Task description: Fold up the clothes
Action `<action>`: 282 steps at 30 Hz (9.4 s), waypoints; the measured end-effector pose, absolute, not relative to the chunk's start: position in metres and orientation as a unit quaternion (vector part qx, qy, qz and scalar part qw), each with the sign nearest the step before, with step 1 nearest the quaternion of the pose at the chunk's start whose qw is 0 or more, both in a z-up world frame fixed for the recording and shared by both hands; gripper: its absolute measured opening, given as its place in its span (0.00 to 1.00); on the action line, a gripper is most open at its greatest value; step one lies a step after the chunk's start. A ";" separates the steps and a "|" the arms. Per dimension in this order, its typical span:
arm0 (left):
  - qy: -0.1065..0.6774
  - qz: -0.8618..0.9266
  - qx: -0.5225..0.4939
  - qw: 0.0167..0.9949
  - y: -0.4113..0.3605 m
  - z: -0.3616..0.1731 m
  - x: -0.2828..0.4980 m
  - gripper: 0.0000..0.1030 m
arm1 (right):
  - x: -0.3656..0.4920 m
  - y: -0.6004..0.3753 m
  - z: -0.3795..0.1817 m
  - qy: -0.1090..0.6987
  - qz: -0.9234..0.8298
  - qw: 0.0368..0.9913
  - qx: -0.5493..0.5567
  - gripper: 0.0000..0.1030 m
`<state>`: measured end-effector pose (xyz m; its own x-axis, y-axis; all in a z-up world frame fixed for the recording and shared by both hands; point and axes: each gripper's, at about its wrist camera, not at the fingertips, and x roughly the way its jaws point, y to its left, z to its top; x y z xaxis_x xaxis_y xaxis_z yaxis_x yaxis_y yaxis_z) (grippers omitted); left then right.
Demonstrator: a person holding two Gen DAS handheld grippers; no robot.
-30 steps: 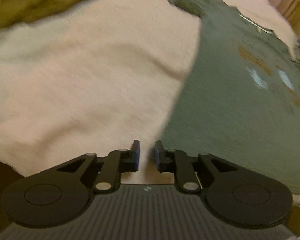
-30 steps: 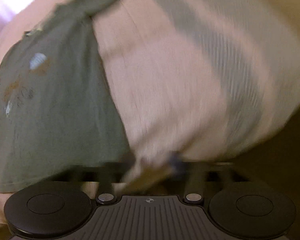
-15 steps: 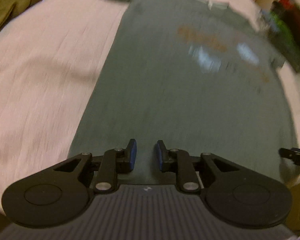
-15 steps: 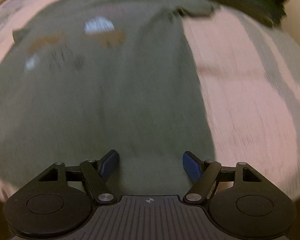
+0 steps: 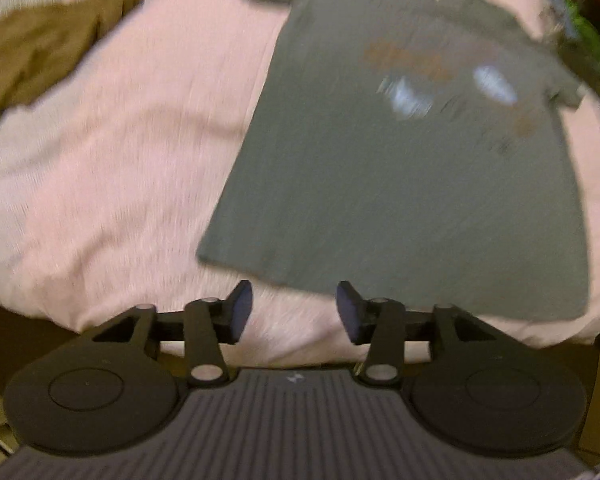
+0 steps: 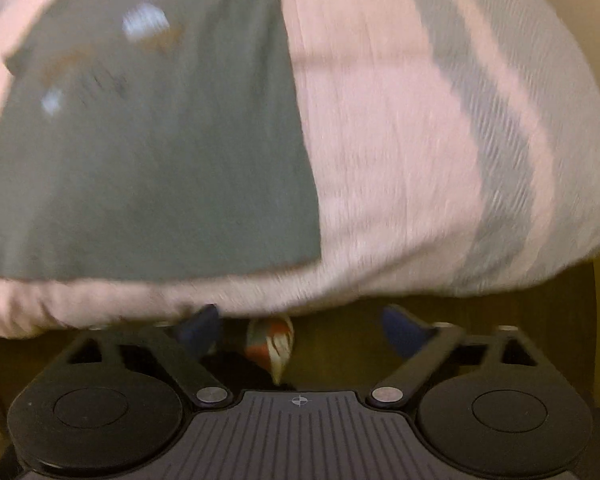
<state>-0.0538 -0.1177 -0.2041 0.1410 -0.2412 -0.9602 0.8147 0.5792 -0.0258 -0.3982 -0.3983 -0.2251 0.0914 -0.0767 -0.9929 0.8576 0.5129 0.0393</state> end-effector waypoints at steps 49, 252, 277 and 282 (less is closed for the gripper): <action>0.430 -0.403 0.287 0.755 -0.132 -0.068 -0.159 0.67 | -0.344 -0.358 -0.075 0.471 -0.287 0.787 0.277 0.91; 0.439 -0.474 0.270 0.714 -0.184 -0.325 -0.008 0.26 | -0.327 -0.444 -0.296 0.464 -0.346 0.790 0.203 0.25; 0.425 -0.434 0.277 0.744 -0.117 -0.086 -0.148 0.51 | -0.391 -0.367 -0.070 0.425 -0.286 0.814 0.274 0.88; 0.410 -0.444 0.274 0.748 -0.117 -0.061 -0.162 0.53 | -0.395 -0.354 -0.047 0.421 -0.304 0.812 0.269 0.89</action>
<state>-0.1620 -0.1168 -0.0611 0.2701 -0.4397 -0.8566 0.8889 0.4557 0.0464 -0.3953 -0.3545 -0.0471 0.4617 -0.2669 -0.8460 0.7189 0.6712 0.1806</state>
